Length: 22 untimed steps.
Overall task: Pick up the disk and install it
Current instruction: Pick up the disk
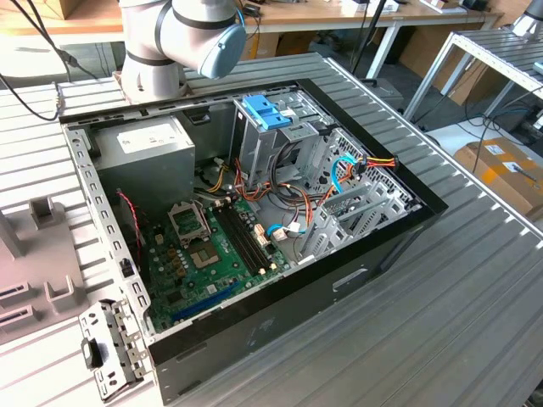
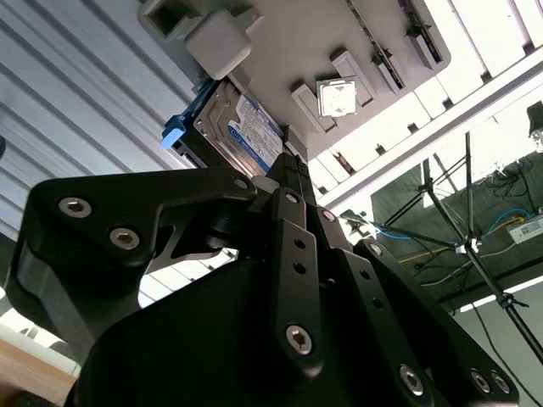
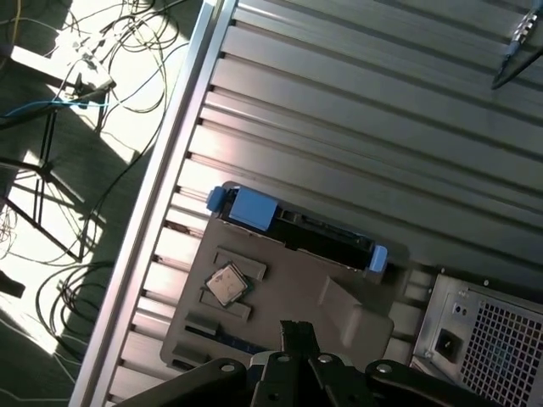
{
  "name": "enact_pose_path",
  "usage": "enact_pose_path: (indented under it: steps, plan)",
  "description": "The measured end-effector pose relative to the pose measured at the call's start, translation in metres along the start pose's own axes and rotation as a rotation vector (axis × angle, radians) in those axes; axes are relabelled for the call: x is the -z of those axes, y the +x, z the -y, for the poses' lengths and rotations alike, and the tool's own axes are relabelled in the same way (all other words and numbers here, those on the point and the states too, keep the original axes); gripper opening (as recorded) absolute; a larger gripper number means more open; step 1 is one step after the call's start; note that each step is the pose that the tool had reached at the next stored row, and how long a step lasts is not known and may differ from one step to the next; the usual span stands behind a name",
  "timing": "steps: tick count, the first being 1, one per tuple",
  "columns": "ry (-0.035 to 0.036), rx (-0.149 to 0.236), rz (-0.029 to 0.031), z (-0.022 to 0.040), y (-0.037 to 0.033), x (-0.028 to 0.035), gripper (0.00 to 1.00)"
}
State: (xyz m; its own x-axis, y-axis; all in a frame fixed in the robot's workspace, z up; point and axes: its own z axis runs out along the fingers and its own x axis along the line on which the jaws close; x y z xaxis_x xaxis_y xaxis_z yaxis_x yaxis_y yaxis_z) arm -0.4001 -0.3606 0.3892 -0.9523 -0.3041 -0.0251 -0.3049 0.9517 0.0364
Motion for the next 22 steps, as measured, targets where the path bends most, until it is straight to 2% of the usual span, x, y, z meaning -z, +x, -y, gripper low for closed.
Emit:
enact_pose_path:
  steps: [22]
  plan:
    - [-0.0021, 0.084, -0.0030, 0.0000, 0.0000, 0.0000, 0.11]
